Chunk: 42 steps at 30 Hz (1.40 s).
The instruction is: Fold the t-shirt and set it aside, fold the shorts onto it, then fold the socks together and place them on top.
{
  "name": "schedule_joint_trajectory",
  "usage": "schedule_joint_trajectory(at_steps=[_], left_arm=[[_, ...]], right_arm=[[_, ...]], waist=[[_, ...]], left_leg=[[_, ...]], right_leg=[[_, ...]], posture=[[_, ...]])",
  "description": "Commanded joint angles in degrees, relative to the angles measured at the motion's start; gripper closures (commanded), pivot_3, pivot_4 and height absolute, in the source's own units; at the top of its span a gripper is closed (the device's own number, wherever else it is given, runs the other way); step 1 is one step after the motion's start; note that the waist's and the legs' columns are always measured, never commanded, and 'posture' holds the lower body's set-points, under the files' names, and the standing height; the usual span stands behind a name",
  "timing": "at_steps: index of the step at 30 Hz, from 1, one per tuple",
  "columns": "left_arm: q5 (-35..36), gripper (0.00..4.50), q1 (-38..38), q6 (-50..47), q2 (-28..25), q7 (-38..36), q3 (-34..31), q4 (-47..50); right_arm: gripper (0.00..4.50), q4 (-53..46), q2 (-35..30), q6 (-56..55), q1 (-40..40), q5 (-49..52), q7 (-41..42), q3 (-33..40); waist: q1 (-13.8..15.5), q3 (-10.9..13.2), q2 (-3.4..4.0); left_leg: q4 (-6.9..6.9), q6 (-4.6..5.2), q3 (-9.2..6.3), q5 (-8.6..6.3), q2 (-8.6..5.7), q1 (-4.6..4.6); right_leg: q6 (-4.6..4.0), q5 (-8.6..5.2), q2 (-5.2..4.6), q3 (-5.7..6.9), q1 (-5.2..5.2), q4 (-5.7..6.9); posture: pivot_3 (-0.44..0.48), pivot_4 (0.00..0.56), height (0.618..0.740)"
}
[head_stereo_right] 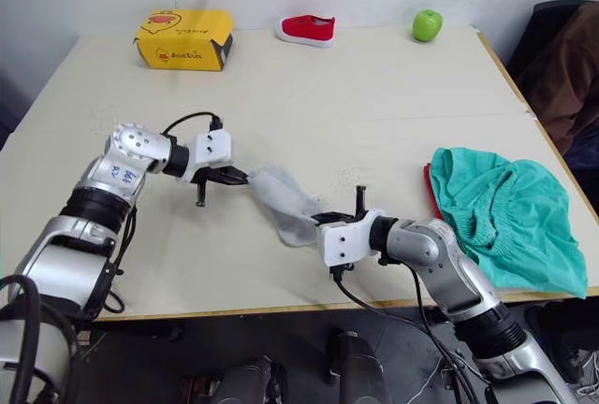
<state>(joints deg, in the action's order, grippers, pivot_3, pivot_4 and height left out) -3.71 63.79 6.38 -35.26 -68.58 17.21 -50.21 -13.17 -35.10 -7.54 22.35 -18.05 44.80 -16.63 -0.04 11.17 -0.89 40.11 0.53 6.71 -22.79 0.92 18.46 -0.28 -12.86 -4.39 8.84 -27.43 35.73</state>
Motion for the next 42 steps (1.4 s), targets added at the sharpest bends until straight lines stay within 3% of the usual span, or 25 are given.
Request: schedule_joint_trajectory(at_steps=[1,4,14,19,30,42], left_arm=[[1.8,4.48,2.8,0.1,0.1,-3.4,-2.8,-0.6],[3.5,4.48,3.1,-1.1,0.5,-7.0,-4.5,0.5],[-4.5,4.48,4.8,10.2,5.0,6.0,-3.3,-11.7],[-7.3,4.48,3.1,14.5,5.0,5.6,-1.9,-14.0],[-2.7,4.48,3.6,10.8,2.2,-3.8,-6.6,-10.7],[-3.2,4.48,9.7,11.2,6.4,6.1,-9.4,-15.3]], right_arm=[[4.5,-3.0,-1.0,0.1,0.7,0.1,-0.4,2.1],[4.5,-4.3,-1.1,0.5,0.8,-0.1,-0.5,2.4],[4.5,-4.3,-0.9,-2.4,2.2,-3.5,-0.9,-0.2],[4.5,-4.2,-0.3,-0.8,0.7,-2.0,1.6,-2.0],[4.5,-3.9,0.0,1.5,2.2,0.6,2.7,0.5],[4.5,-4.0,-0.9,0.5,5.2,-1.3,-1.0,2.9]], waist=[[0.0,0.0,0.0],[-0.2,0.0,0.0],[0.0,0.0,-0.01],[0.0,0.0,-0.02],[-0.1,0.0,-0.02],[-0.2,0.0,-0.05]], left_leg=[[-0.01,0.0,0.0,0.0,0.0,0.0],[-0.01,0.0,0.0,0.0,0.01,-0.01],[-0.01,0.02,-0.05,0.01,-0.02,-0.02],[-0.01,0.02,-0.03,0.01,-0.02,-0.01],[0.0,0.02,-0.04,0.01,-0.01,-0.02],[0.06,0.03,-0.2,0.01,-0.06,0.06]], right_leg=[[0.0,0.0,0.0,0.0,0.0,-0.01],[0.0,0.0,0.0,0.01,0.02,-0.02],[0.01,0.0,-0.02,0.05,0.04,-0.01],[0.0,0.0,-0.02,0.06,0.02,0.0],[0.0,0.0,0.01,0.07,0.04,0.0],[0.02,0.01,-0.07,0.18,0.06,-0.01]], posture=[[0.0,0.15,0.74],[0.0,0.15,0.74],[0.0,0.15,0.74],[0.0,0.15,0.74],[0.0,0.15,0.74],[0.0,0.15,0.74]])
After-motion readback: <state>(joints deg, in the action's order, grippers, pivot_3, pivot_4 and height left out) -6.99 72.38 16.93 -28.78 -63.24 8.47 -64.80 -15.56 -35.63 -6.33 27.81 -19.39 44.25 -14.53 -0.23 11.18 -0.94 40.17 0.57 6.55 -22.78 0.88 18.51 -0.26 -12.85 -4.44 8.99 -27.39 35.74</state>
